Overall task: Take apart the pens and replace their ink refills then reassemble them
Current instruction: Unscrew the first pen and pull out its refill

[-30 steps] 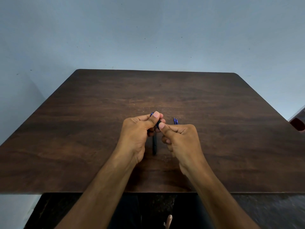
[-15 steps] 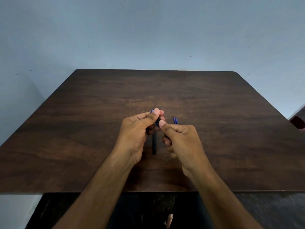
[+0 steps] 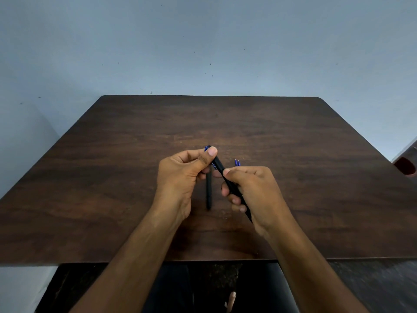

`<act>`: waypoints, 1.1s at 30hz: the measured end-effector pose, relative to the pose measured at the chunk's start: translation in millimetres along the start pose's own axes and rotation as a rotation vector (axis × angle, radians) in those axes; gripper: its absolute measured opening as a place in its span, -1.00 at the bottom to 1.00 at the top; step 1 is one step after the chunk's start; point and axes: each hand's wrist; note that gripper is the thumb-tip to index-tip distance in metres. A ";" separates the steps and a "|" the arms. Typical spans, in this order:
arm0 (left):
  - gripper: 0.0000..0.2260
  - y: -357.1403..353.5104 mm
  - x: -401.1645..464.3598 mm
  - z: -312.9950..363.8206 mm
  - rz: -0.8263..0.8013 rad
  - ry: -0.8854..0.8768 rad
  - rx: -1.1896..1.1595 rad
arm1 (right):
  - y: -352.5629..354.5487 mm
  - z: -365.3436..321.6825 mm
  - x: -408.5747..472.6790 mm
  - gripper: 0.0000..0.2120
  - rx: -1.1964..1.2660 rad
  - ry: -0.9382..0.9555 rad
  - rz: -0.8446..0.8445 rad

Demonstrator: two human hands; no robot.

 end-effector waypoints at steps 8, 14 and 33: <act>-0.80 0.0 4.0 1.6 0.065 -0.015 -0.007 | 1.5 0.7 -2.0 -0.88 0.019 0.011 0.022; -0.82 0.5 11.1 6.2 0.090 -0.048 -0.012 | 9.0 0.8 -6.2 -0.89 -0.039 -0.007 0.051; -0.68 -32.6 70.2 -7.3 -0.020 -0.108 1.149 | 45.4 1.6 -10.5 -0.85 -0.028 0.029 0.184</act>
Point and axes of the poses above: each hand's wrist, its own x-axis towards the middle knuckle, its own y-axis out of the back of the hand, z = x × y, and after that the axes turned 1 degree about -z, right-handed
